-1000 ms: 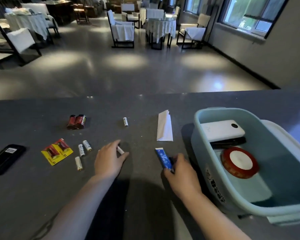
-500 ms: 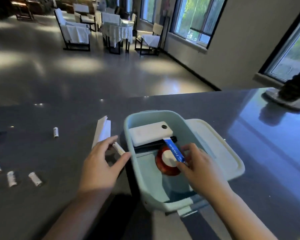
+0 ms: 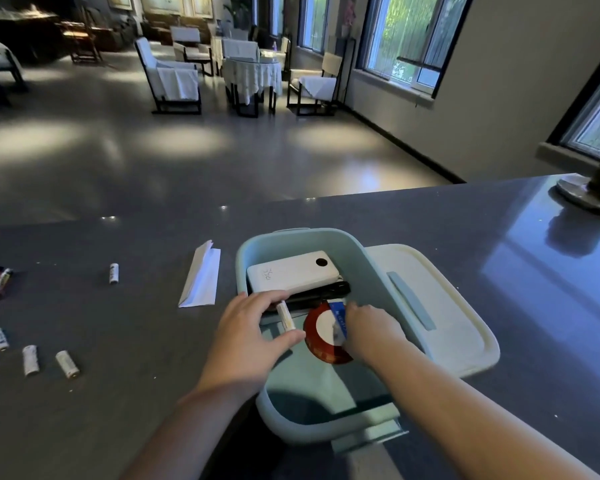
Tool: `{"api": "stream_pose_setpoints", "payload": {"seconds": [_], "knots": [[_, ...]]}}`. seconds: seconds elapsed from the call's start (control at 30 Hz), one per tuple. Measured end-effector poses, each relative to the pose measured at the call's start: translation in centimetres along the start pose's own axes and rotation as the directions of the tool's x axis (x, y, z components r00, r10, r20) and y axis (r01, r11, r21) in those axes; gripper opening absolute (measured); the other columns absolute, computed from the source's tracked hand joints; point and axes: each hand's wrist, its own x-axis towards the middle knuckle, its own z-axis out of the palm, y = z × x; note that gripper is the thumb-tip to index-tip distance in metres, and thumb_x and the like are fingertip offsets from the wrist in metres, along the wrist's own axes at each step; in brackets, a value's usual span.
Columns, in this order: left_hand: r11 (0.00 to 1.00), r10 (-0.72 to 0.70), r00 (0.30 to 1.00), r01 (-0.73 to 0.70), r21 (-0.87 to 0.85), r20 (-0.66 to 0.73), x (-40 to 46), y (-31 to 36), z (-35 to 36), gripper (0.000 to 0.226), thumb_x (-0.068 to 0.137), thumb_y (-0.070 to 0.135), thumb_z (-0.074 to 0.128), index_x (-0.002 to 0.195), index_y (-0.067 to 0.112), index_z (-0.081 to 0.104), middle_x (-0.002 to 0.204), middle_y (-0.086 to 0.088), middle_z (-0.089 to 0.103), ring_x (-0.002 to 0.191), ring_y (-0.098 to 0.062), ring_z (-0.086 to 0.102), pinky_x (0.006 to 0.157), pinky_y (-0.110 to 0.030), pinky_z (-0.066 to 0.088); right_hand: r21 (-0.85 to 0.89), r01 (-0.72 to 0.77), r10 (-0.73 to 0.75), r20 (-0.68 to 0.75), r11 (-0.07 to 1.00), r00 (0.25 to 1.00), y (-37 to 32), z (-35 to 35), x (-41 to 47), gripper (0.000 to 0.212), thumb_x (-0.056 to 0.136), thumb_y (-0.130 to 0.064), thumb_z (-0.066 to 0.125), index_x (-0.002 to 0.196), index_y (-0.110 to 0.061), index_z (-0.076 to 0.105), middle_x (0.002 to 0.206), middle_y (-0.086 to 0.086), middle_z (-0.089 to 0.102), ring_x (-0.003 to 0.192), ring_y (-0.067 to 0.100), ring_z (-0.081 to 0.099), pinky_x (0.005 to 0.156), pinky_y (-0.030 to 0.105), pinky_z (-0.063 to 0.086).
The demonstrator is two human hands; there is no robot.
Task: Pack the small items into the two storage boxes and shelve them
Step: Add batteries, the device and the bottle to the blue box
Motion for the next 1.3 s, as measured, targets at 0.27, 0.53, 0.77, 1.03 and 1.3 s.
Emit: {"api": "stream_pose_setpoints", "payload": {"seconds": [0.27, 0.53, 0.77, 1.03, 1.3], "knots": [[0.992, 0.118, 0.992, -0.115, -0.049, 0.052, 0.1, 0.6, -0.2, 0.062, 0.058, 0.032, 0.086, 0.105, 0.051, 0.050, 0.101, 0.032, 0.061, 0.108, 0.030, 0.022, 0.105, -0.020, 0.017, 0.548, 0.335, -0.048, -0.471, 0.767, 0.881, -1.1, -0.9, -3.0, 0.015, 0.093, -0.038, 0.055, 0.099, -0.027, 0.062, 0.093, -0.009, 0.065, 0.083, 0.007, 0.061, 0.072, 0.031, 0.052], [0.979, 0.204, 0.976, -0.202, -0.031, 0.078, 0.5, 0.1, 0.0, 0.071, 0.053, 0.033, 0.087, 0.109, 0.052, 0.047, 0.102, 0.034, 0.061, 0.111, 0.033, 0.007, 0.100, -0.003, 0.006, 0.939, 0.160, -0.088, -0.140, 0.305, 0.986, -2.1, -1.0, -3.0, 0.014, 0.079, -0.022, 0.075, 0.083, -0.011, 0.068, 0.058, 0.000, 0.066, 0.052, 0.015, 0.056, 0.051, 0.027, 0.046], [0.966, 0.258, 0.966, -0.257, 0.038, -0.005, 0.4, -0.5, 0.2, 0.053, 0.069, 0.052, 0.069, 0.118, 0.032, 0.059, 0.110, 0.034, 0.045, 0.106, 0.014, 0.030, 0.104, -0.019, 0.023, 0.782, 0.115, 0.026, -0.165, 0.613, 0.986, 0.2, -1.1, 0.1, 0.008, 0.075, -0.020, 0.072, 0.069, -0.016, 0.071, 0.061, 0.003, 0.071, 0.053, 0.018, 0.066, 0.053, 0.028, 0.057], [0.957, 0.288, 0.958, -0.287, -0.033, 0.000, -0.5, -3.2, 0.7, 0.037, 0.082, 0.043, 0.040, 0.103, 0.030, 0.067, 0.125, 0.021, 0.054, 0.132, 0.004, 0.029, 0.109, -0.018, 0.018, 0.302, 0.104, -0.053, -0.172, 0.948, 0.984, -0.3, 0.1, 3.4, 0.018, 0.082, -0.023, 0.063, 0.094, -0.012, 0.070, 0.092, 0.006, 0.070, 0.082, 0.024, 0.066, 0.073, 0.034, 0.057], [0.955, 0.278, 0.960, -0.281, -0.095, -0.046, -1.2, -3.1, -0.3, 0.034, 0.085, 0.041, 0.046, 0.110, 0.030, 0.065, 0.131, 0.021, 0.052, 0.134, 0.001, 0.032, 0.110, -0.026, 0.025, 0.264, 0.118, -0.039, -0.286, 0.957, 0.957, -0.1, -0.6, 2.1, 0.018, 0.087, -0.031, 0.058, 0.101, -0.022, 0.065, 0.092, -0.002, 0.068, 0.080, 0.019, 0.065, 0.072, 0.036, 0.058]]}}
